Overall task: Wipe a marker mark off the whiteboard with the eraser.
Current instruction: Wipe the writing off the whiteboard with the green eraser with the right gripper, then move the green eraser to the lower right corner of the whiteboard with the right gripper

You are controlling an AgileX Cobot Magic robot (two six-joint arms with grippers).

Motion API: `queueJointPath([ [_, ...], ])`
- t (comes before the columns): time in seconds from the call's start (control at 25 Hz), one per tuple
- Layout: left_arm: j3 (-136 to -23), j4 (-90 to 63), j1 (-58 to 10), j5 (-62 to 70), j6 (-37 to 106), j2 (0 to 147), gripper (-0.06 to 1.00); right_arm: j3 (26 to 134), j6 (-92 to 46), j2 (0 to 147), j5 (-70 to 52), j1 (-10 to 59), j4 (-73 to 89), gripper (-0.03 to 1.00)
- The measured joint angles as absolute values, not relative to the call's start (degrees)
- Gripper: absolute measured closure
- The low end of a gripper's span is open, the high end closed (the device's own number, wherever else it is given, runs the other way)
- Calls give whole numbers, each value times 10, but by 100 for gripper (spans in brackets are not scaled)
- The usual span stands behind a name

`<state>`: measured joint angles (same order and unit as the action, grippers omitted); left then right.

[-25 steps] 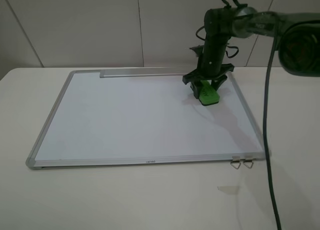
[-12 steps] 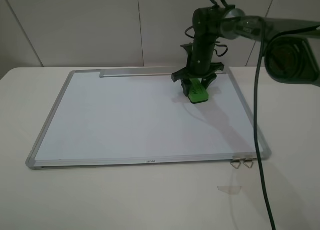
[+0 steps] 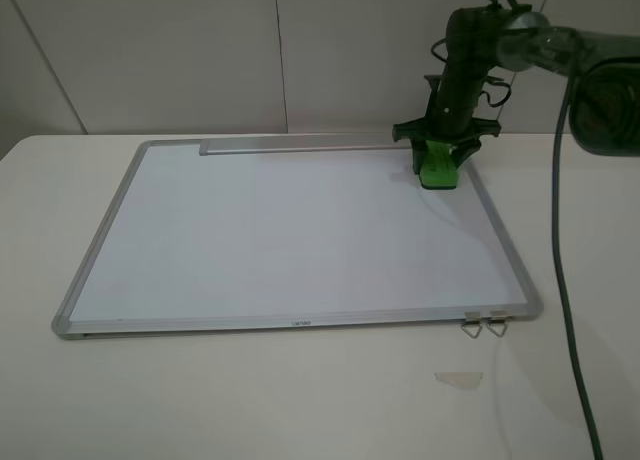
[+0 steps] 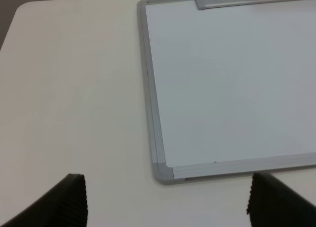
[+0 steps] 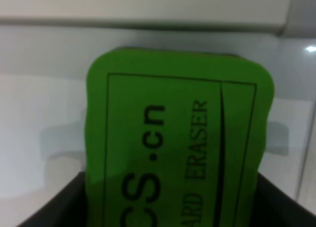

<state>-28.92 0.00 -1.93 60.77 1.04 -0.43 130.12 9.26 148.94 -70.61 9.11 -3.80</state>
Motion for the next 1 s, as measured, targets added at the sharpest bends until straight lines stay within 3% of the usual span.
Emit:
queueJointPath([
  [0.4,-289,0,-19,608,10,-4,26,1302,93,1489,-705,83,-25,37],
  [1.0,-289,0,-19,608,10,-4,26,1302,90,1488,-703,176,0,37],
])
